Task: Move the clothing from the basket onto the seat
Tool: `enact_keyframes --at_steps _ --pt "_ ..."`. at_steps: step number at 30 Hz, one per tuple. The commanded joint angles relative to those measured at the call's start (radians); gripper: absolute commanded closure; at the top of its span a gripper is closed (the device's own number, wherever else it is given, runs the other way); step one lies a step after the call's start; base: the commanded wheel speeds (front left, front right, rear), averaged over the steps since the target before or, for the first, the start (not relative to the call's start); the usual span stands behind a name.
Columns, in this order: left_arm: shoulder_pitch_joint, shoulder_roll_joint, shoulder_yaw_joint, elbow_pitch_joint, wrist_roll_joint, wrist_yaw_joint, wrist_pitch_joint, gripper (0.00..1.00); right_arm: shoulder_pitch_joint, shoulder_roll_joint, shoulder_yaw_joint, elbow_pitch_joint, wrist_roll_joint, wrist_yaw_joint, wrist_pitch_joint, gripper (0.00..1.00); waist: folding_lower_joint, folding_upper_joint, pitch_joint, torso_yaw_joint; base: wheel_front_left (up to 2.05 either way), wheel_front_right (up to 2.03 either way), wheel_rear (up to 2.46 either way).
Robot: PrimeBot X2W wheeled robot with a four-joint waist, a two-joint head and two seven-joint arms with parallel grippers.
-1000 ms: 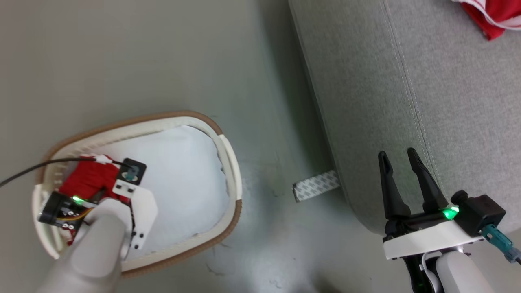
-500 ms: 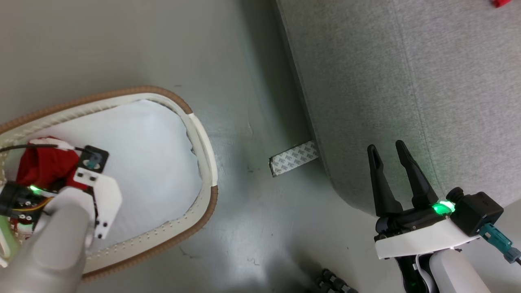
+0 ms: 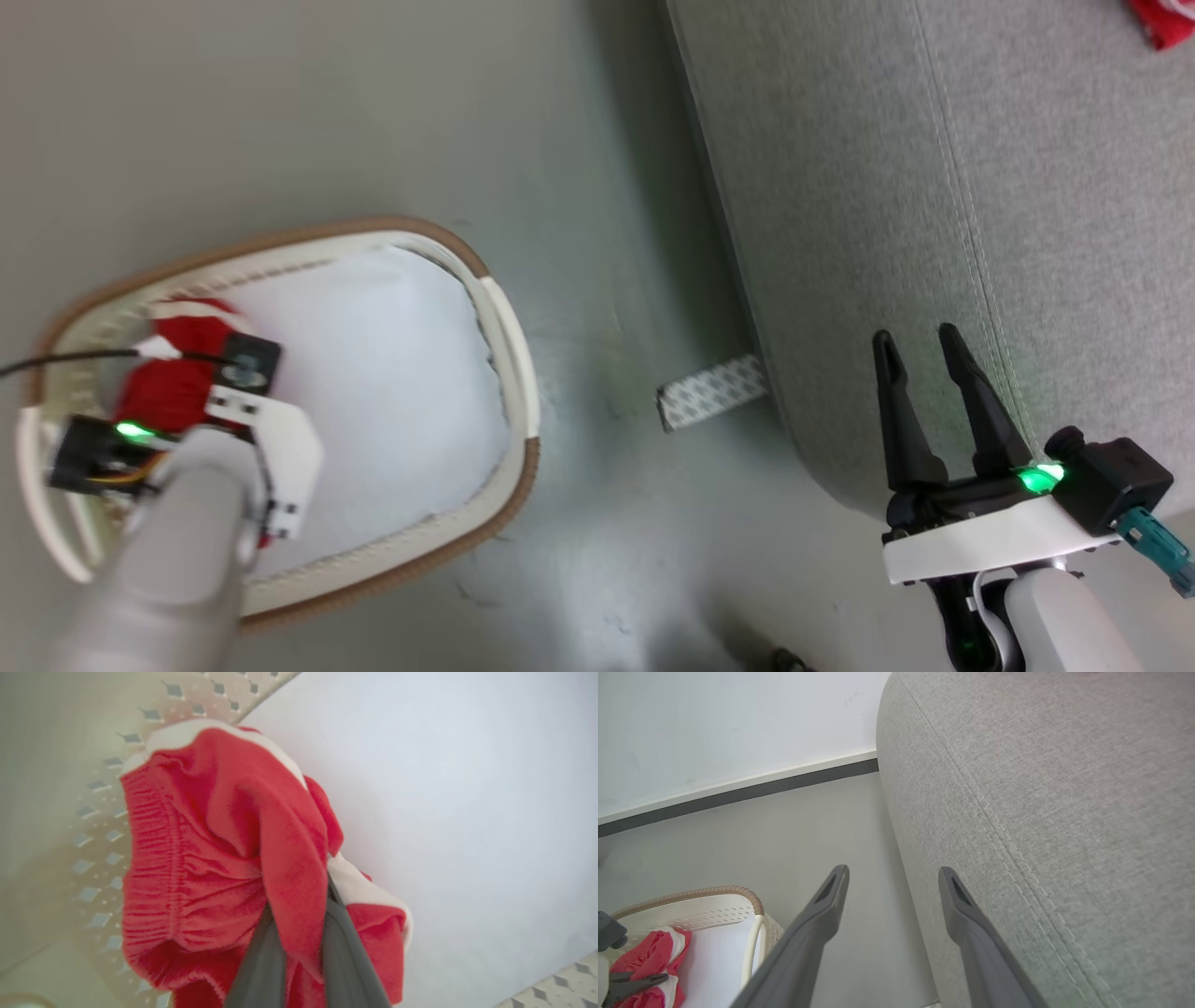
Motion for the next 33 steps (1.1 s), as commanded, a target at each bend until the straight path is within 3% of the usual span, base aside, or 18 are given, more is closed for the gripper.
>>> enact_keyframes --at_steps 1,9,16,25,33 --pt "-0.006 -0.035 0.002 0.021 -0.021 -0.006 -0.042 1.0 0.008 -0.002 -0.02 0.02 -0.018 -0.002 0.0 0.0 -0.0001 0.0 -0.086 0.061 0.0 0.0 0.0" --pt "0.023 -0.169 0.007 0.116 -0.098 -0.063 -0.211 1.0 0.075 -0.003 -0.108 0.088 -0.104 -0.002 0.001 0.0 -0.0001 0.0 -0.324 0.2 0.0 0.0 0.0" --pt "0.055 -0.254 0.011 0.143 -0.145 -0.095 -0.356 1.0 0.149 -0.003 -0.18 0.122 -0.164 -0.002 0.0 0.0 -0.0001 0.0 -0.52 0.308 0.0 0.0 0.0" --pt "0.186 -0.299 -0.001 0.01 -0.242 -0.042 -0.439 1.0 0.275 -0.002 -0.216 0.122 -0.234 -0.002 0.001 0.0 -0.0001 0.0 -0.759 0.405 0.0 0.0 0.0" --pt "0.328 -0.299 -0.041 -0.208 -0.321 0.024 -0.429 1.0 0.338 -0.002 -0.2 0.093 -0.262 -0.002 0.001 0.0 -0.0001 0.0 -0.84 0.427 0.0 0.0 0.0"
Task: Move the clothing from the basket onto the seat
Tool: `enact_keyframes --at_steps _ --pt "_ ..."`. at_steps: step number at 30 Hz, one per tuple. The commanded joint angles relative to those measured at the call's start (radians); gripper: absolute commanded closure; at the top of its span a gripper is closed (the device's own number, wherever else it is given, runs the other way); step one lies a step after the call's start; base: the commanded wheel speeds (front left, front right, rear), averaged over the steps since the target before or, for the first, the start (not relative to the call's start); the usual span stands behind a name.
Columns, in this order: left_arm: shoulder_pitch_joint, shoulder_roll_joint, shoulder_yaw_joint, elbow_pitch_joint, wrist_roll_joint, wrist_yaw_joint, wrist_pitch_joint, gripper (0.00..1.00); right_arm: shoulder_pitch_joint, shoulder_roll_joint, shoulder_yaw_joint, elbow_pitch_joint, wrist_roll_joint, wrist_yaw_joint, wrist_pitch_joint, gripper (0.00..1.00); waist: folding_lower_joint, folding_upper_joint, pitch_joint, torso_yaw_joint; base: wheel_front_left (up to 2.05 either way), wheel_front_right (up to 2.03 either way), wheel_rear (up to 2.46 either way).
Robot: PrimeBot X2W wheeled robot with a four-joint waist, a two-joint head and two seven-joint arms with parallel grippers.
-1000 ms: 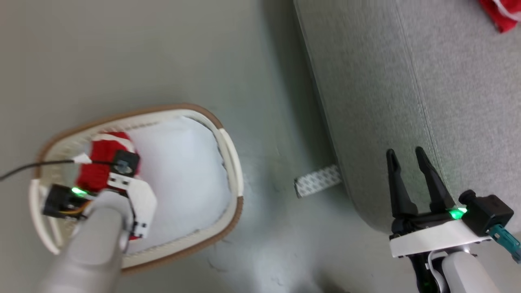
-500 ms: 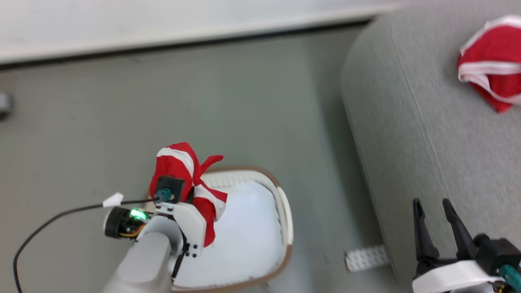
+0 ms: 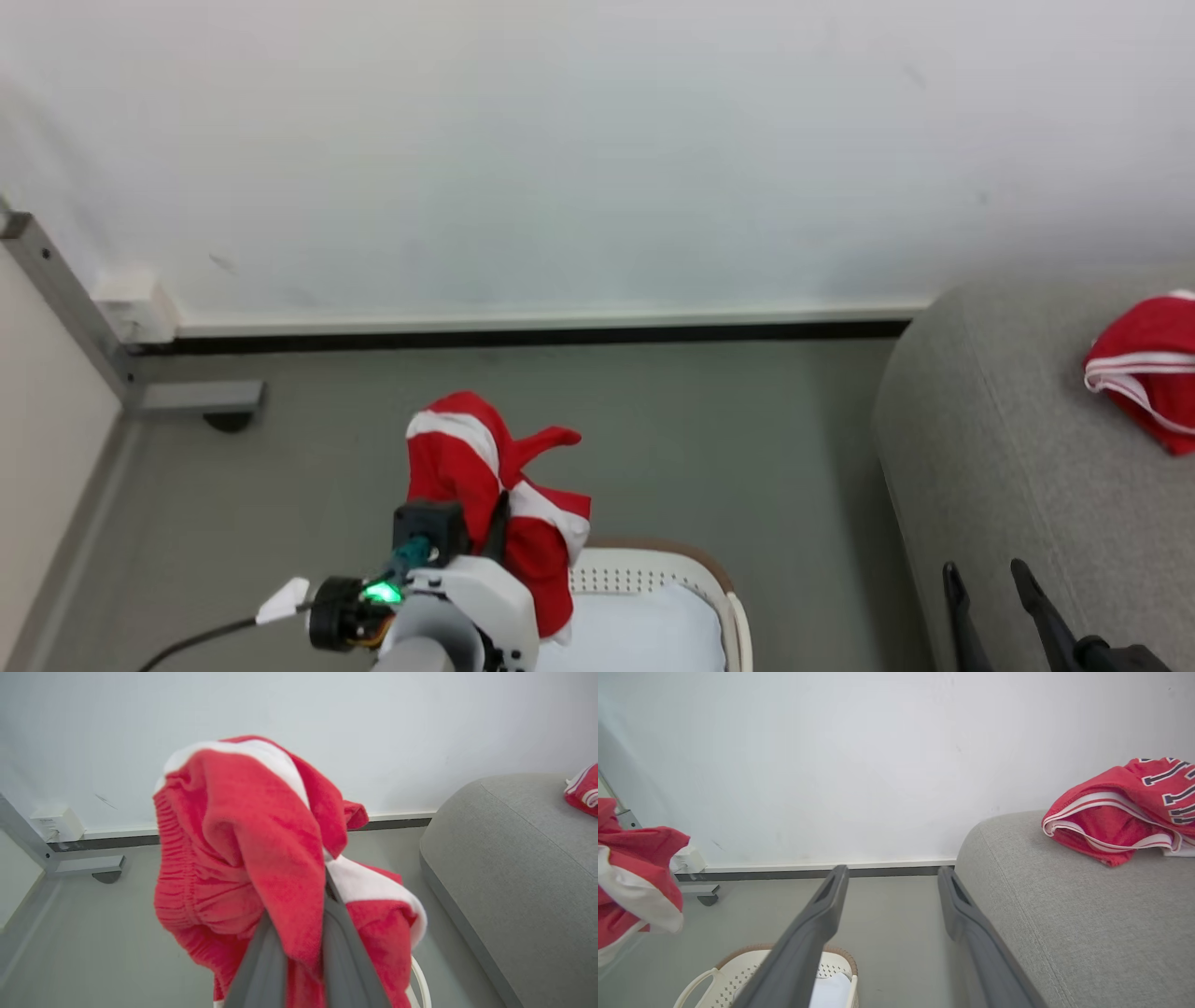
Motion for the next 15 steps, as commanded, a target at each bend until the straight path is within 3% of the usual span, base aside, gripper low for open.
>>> enact_keyframes --at_steps 1,15 --pt "0.039 0.004 -0.001 -0.032 -0.008 0.014 0.005 1.0 0.025 -0.004 0.001 -0.007 -0.008 -0.002 0.0 0.0 0.0004 -0.0001 -0.058 0.034 0.0 0.0 0.0" --pt "0.192 0.066 -0.016 -0.4 -0.015 0.087 0.134 1.0 0.091 -0.003 0.05 -0.033 -0.009 -0.002 0.0 0.0 0.0004 -0.0001 -0.118 0.02 0.0 0.0 0.0"
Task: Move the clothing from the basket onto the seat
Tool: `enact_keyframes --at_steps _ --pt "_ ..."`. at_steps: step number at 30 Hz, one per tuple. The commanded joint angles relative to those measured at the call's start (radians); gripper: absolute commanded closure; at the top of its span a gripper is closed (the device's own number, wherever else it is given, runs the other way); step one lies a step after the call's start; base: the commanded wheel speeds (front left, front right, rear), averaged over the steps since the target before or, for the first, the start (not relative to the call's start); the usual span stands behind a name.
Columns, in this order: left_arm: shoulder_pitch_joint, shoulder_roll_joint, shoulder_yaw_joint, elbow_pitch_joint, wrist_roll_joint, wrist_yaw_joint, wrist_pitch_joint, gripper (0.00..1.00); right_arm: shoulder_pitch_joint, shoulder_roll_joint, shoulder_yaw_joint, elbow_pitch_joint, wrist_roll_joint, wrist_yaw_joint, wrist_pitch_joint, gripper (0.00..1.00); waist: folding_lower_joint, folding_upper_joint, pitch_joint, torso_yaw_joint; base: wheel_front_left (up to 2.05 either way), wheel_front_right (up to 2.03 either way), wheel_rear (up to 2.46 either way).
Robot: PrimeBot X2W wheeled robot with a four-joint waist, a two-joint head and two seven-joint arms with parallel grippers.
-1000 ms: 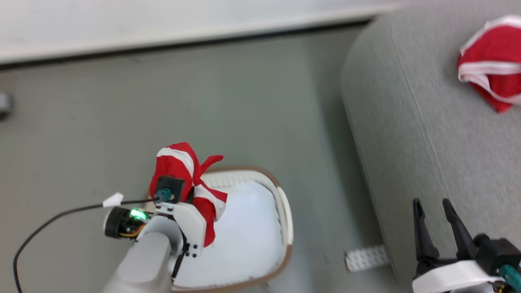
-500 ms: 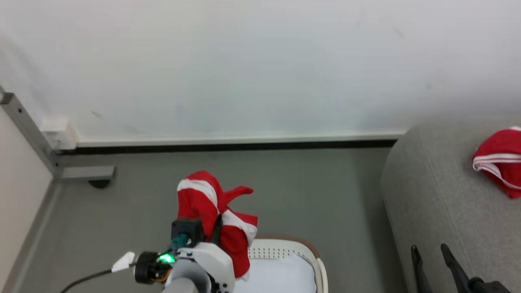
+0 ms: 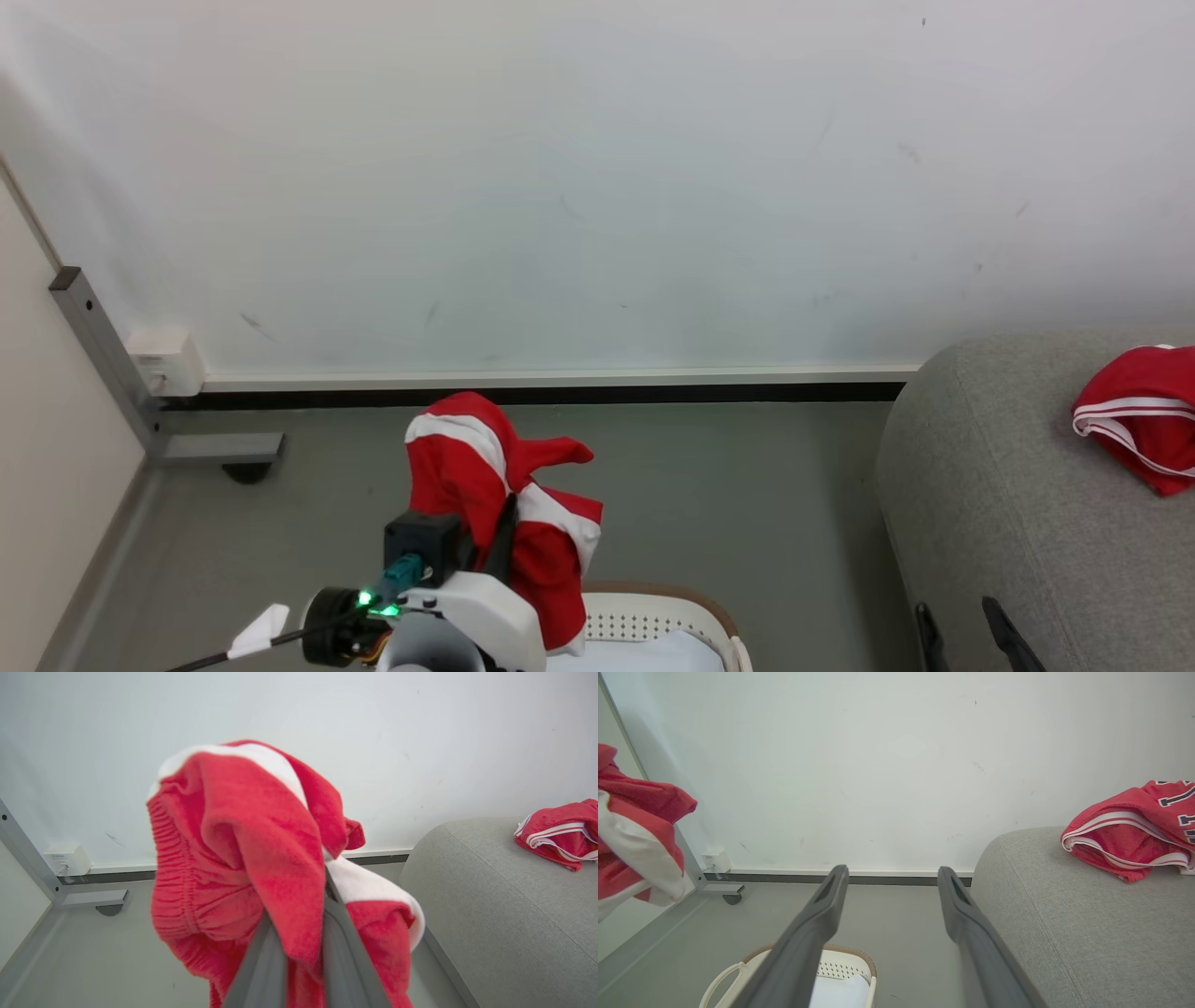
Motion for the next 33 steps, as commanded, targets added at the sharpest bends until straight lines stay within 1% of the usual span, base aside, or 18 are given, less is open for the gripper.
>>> enact_keyframes --at_steps 1,5,10,14,19,25,29,33 --pt "0.015 0.015 0.002 -0.028 -0.008 0.004 0.014 1.0 0.012 -0.003 0.006 -0.007 0.003 -0.002 0.001 0.0 0.0002 0.0 0.0 -0.006 0.0 0.0 0.0" --pt "0.022 0.034 -0.006 -0.089 -0.004 0.003 0.043 1.0 0.001 -0.002 0.062 -0.027 -0.024 -0.002 0.001 0.0 0.0002 0.0 0.006 -0.02 0.0 0.0 0.0" --pt "0.009 0.041 -0.03 -0.145 -0.009 -0.019 0.074 1.0 -0.054 -0.003 0.224 -0.044 -0.039 -0.002 0.001 0.0 0.0002 0.0 0.017 -0.036 0.0 0.0 0.0" --pt "-0.005 0.021 -0.069 -0.177 -0.001 -0.04 0.089 1.0 -0.126 -0.027 0.354 -0.012 -0.037 -0.002 0.001 0.0 0.0002 0.0 0.025 -0.046 0.0 0.0 0.0" --pt "-0.015 -0.002 -0.124 -0.2 -0.001 -0.065 0.103 1.0 -0.221 -0.058 0.468 0.033 -0.001 -0.002 0.001 0.0 0.0002 0.0 0.028 -0.051 0.0 0.0 0.0" --pt "-0.029 -0.024 -0.187 -0.198 0.004 -0.089 0.11 1.0 -0.307 -0.081 0.566 0.088 0.058 -0.002 0.001 0.0 0.0002 0.0 0.029 -0.053 0.0 0.0 0.0" --pt "-0.031 -0.037 -0.22 -0.2 -0.019 -0.104 0.114 1.0 -0.345 -0.086 0.585 0.115 0.084 -0.002 0.0 0.0 0.0002 0.0 0.031 -0.055 0.0 0.0 0.0" --pt "-0.028 -0.044 -0.25 -0.213 -0.053 -0.134 0.122 1.0 -0.367 -0.078 0.612 0.159 0.133 -0.002 0.001 0.0 0.0002 0.0 0.032 -0.056 0.0 0.0 0.0"
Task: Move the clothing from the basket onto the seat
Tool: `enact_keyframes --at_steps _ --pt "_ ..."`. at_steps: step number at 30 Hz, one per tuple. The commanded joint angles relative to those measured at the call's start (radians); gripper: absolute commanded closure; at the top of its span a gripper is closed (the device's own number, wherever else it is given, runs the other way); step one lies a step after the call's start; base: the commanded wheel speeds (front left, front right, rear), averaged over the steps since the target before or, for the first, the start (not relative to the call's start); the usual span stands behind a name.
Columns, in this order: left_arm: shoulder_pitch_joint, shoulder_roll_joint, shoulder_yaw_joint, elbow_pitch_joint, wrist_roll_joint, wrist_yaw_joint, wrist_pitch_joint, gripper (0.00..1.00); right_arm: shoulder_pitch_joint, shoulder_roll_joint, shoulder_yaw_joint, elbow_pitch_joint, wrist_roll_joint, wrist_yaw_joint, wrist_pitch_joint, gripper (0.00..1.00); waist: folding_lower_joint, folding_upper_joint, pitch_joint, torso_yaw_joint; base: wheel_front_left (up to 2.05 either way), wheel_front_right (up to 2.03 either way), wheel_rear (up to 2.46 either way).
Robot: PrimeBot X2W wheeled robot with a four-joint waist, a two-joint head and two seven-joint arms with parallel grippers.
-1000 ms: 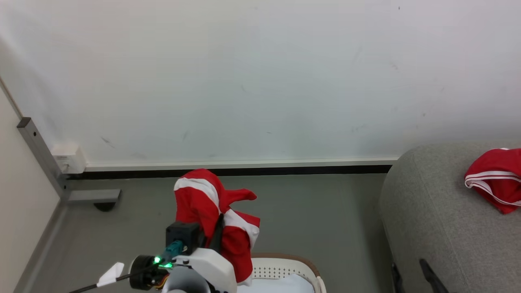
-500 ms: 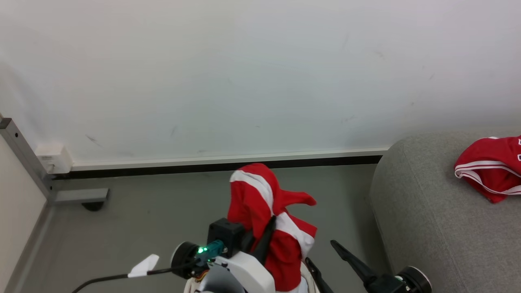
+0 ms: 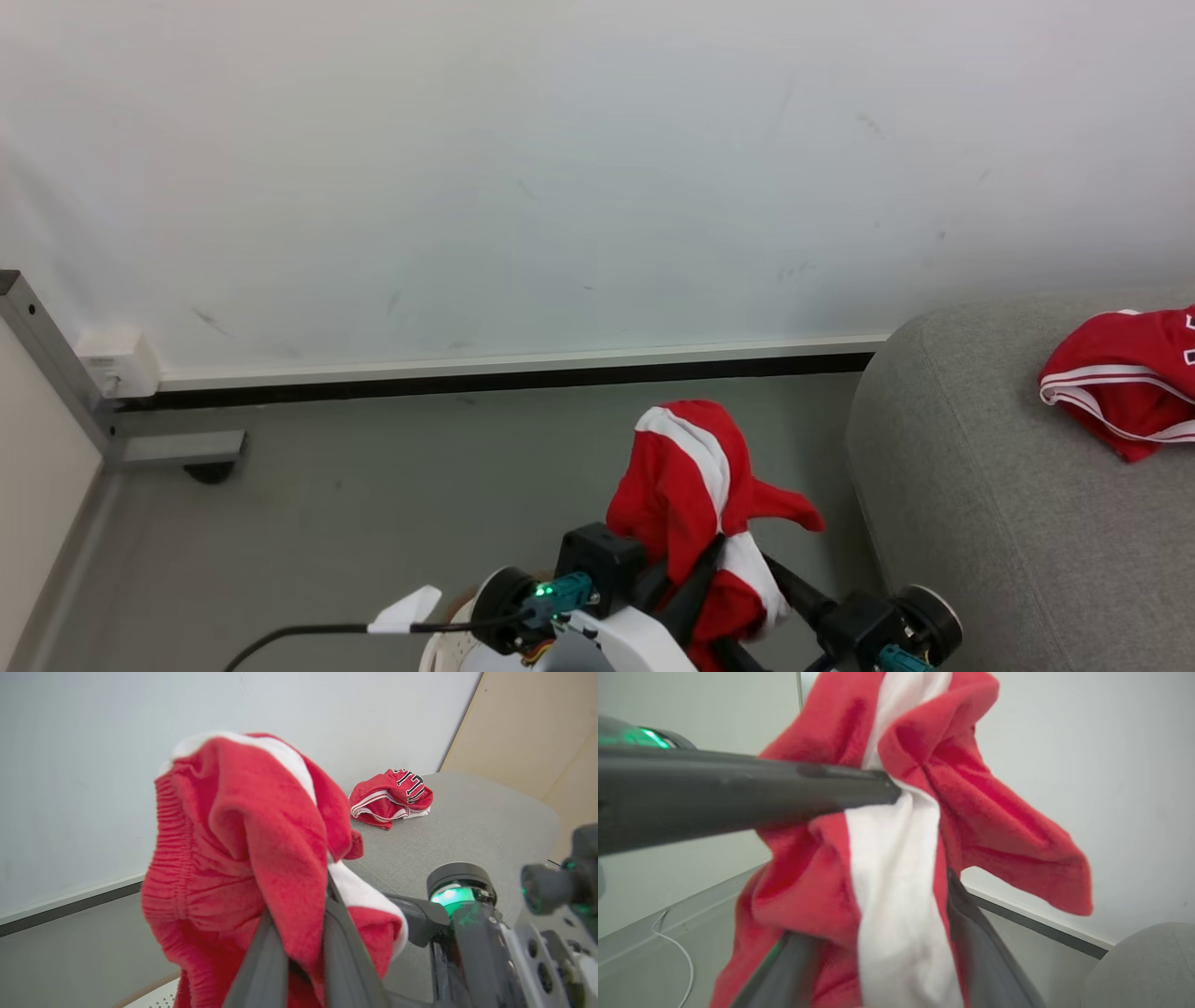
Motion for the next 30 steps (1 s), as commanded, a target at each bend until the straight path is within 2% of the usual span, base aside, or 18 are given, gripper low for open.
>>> enact_keyframes --at_steps 1,2,3,4,8,11,12,13,20,30 --pt "-0.005 -0.003 -0.01 -0.008 -0.011 -0.005 0.003 1.0 -0.019 -0.001 0.024 0.034 0.032 -0.003 0.001 0.0 -0.0001 -0.0001 0.0 0.002 0.0 0.0 0.0" --pt "-0.005 -0.004 -0.012 -0.011 -0.018 -0.005 0.003 1.0 -0.026 -0.002 0.033 0.046 0.05 -0.003 0.001 0.52 -0.0001 -0.0001 -0.001 0.003 0.0 0.0 0.0" --pt "-0.006 -0.005 -0.015 -0.013 -0.021 -0.003 0.004 1.0 -0.031 -0.001 0.039 0.056 0.071 -0.003 0.001 0.96 -0.0001 -0.0001 -0.001 0.005 0.0 0.0 0.0" --pt "-0.008 -0.006 -0.018 -0.014 -0.026 -0.001 0.005 1.0 -0.033 0.002 0.045 0.064 0.088 -0.002 0.001 1.0 -0.0001 -0.0001 -0.001 0.006 0.0 0.0 0.0" --pt "-0.01 -0.003 -0.017 -0.007 -0.029 0.009 0.007 1.0 -0.043 0.0 0.038 0.057 0.141 -0.003 0.001 1.0 -0.0001 -0.0001 0.003 0.007 0.0 0.0 0.0" --pt "-0.012 0.006 -0.018 -0.002 -0.02 0.014 -0.001 0.55 -0.036 -0.005 0.023 0.047 0.156 -0.003 0.0 1.0 -0.0001 -0.0001 0.007 0.004 0.0 0.0 0.0" --pt "-0.012 0.009 -0.019 0.001 -0.016 0.015 -0.005 0.24 -0.034 -0.008 0.018 0.044 0.16 -0.003 0.0 1.0 -0.0001 -0.0001 0.008 0.002 0.0 0.0 0.0" --pt "-0.011 0.009 -0.02 0.003 -0.014 0.017 -0.008 0.0 -0.03 -0.01 0.013 0.04 0.163 -0.003 0.0 1.0 -0.0001 -0.0001 0.009 0.0 0.0 0.0 0.0" --pt "-0.014 0.015 -0.039 0.017 -0.001 0.007 -0.029 0.0 -0.004 -0.036 -0.056 0.005 0.167 -0.003 0.0 1.0 -0.0001 -0.0001 0.02 -0.024 0.0 0.0 0.0" --pt "-0.024 0.021 -0.047 0.032 0.008 0.004 -0.054 0.0 0.024 -0.088 -0.167 -0.031 0.142 -0.002 0.0 1.0 -0.0001 -0.0001 0.037 -0.098 0.0 0.0 0.0"
